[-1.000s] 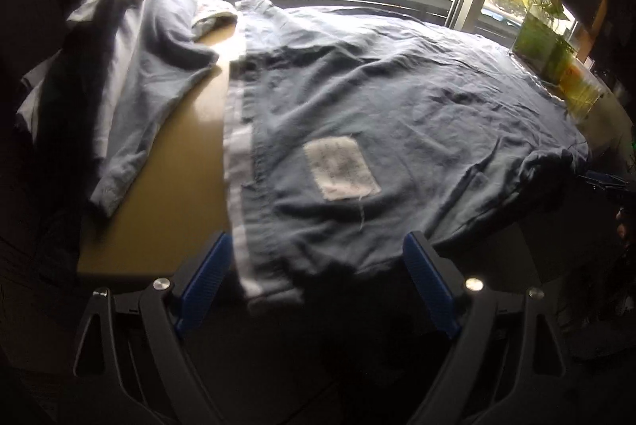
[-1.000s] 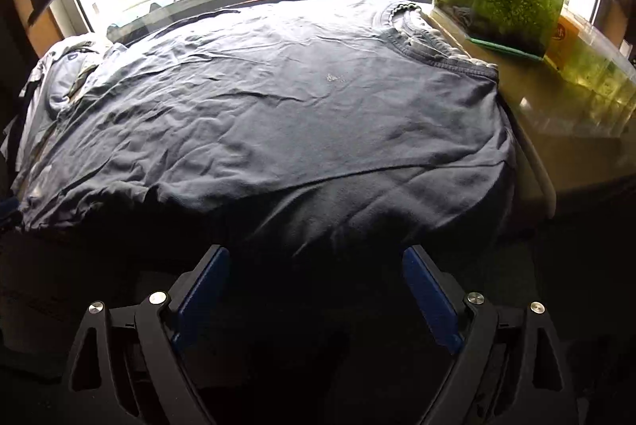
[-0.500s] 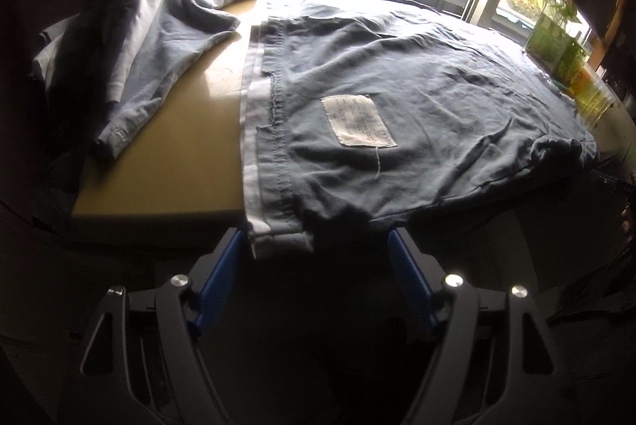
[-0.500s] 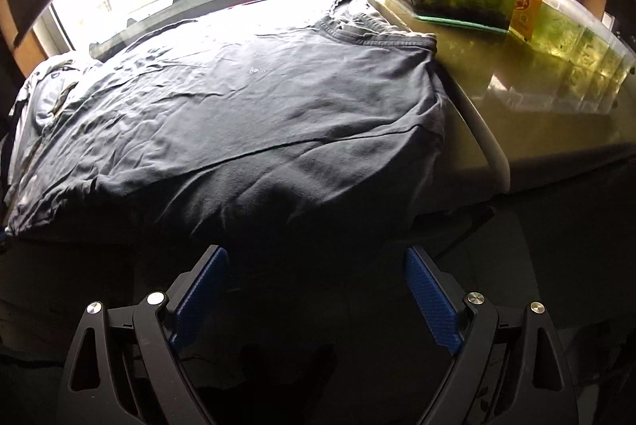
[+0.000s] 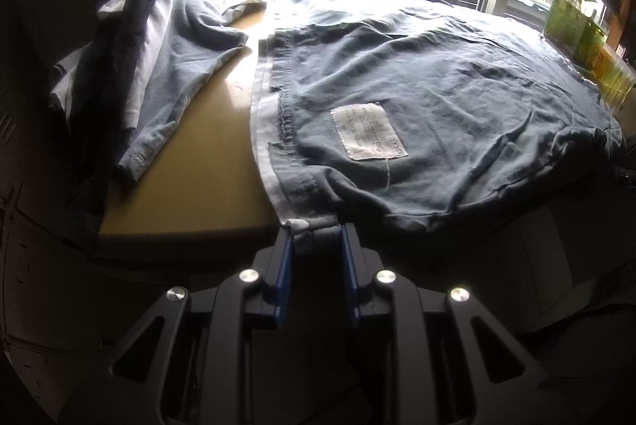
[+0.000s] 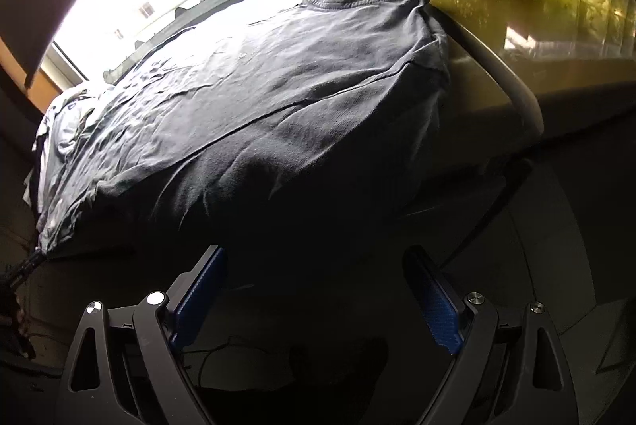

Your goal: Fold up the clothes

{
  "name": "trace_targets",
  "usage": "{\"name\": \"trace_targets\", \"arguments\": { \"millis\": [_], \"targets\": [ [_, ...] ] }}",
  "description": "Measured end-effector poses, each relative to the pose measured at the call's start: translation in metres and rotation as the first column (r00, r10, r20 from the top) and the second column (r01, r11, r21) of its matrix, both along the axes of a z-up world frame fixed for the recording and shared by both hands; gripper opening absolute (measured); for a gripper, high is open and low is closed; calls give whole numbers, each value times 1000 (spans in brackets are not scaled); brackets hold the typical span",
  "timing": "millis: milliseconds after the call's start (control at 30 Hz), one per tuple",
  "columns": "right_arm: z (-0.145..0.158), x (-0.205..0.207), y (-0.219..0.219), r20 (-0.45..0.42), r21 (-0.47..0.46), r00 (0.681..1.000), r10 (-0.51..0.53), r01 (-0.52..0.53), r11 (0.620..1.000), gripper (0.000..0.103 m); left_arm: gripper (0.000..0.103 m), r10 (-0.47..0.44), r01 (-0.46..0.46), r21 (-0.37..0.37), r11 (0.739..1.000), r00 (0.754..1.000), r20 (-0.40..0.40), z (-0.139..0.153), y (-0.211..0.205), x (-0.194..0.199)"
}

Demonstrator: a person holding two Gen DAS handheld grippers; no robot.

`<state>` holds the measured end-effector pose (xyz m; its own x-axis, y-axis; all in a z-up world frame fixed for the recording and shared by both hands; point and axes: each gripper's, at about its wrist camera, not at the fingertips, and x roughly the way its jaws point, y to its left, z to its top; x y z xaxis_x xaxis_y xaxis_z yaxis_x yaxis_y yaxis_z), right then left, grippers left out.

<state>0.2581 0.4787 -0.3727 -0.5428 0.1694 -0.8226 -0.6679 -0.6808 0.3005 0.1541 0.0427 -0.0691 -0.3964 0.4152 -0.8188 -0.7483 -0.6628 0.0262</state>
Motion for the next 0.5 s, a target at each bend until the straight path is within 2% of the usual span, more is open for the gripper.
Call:
{"name": "trace_targets", "arguments": {
  "millis": [200, 233, 267, 333, 433, 467, 500],
  "targets": [
    [11, -23, -13, -1, -15, 1000, 18, -18, 1000, 90, 21, -40, 40, -16, 999, 999, -22, 0, 7, 2],
    [11, -27, -16, 1, -6, 1000, 22, -22, 1000, 86, 21, -38, 38, -15, 999, 999, -18, 1, 7, 1],
    [23, -24, -17, 6, -6, 999, 36, -36, 999, 66, 21, -38, 37, -16, 999, 999, -13, 1, 7, 0],
    [23, -28, -15, 40, -16, 998, 43, -42, 999, 41, 21, -51, 50, -34, 998, 999, -20, 1, 10, 1],
    [15, -51, -15, 51, -22, 997, 52, -51, 998, 26, 20, -53, 52, -38, 998, 998, -18, 1, 11, 0],
    [17, -55, -16, 50, -23, 997, 56, -55, 998, 7, 20, -50, 49, -39, 998, 999, -14, 1, 12, 0],
    [21, -57, -16, 48, -21, 998, 50, -49, 999, 4, 20, -45, 45, -39, 998, 999, -8, 2, 12, 0]
  ]
}}
